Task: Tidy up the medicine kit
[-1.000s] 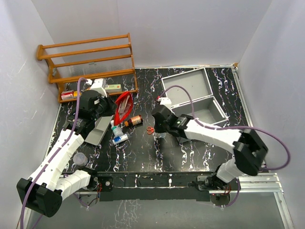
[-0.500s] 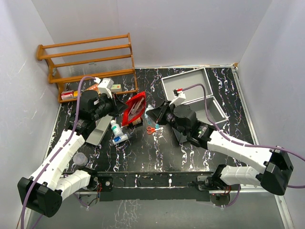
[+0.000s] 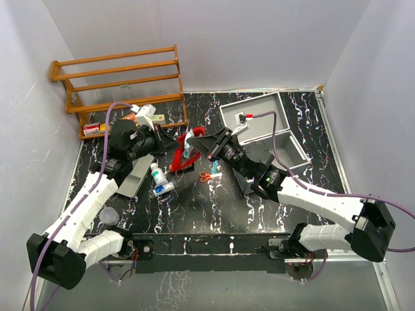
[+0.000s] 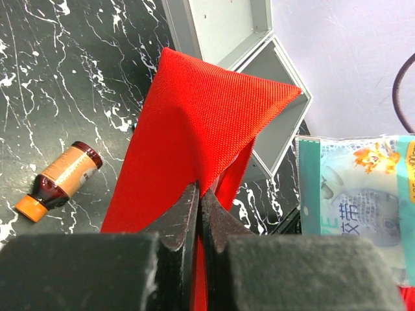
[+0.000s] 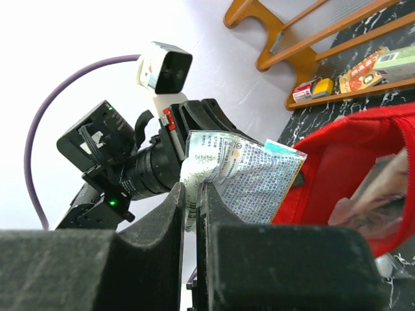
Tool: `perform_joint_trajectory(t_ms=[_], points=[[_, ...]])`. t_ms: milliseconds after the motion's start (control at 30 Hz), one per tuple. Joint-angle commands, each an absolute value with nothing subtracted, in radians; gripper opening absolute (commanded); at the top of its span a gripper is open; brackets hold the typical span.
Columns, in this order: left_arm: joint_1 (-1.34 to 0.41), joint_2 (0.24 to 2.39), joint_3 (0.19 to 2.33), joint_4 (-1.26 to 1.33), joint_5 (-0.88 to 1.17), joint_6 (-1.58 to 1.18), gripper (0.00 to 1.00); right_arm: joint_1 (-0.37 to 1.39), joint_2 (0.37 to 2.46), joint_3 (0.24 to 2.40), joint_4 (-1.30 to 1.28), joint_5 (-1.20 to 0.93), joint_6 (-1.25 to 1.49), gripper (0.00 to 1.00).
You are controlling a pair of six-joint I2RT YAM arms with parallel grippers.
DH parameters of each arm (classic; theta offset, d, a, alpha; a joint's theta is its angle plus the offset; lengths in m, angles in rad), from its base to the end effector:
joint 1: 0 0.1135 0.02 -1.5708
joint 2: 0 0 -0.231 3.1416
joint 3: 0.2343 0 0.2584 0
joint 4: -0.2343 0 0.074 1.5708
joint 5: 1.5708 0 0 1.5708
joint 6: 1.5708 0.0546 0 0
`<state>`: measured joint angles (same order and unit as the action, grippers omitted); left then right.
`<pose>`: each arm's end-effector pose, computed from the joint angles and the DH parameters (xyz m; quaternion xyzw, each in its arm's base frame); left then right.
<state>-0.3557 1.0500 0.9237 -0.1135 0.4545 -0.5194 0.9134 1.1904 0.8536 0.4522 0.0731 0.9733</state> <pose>0.2555 -0.1205 0.3125 0.0760 0.7752 -0.4154 0.4698 0.1980 0.2500 0.3163 0.0472 0.6636 0.5898 0.4578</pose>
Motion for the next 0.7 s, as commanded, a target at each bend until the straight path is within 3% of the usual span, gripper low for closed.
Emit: perform_joint_trajectory(t_ms=[0,667], points=[[-0.358,1.043,0.987,-0.089,0.509,-0.581,0.0,0.909,1.221,0.879,0.619,0.047,0.992,0.0],[-0.358,1.025,1.035,-0.094,0.578,-0.735,0.0,0.91,1.311,0.803,0.852,0.143,0.818,0.0]])
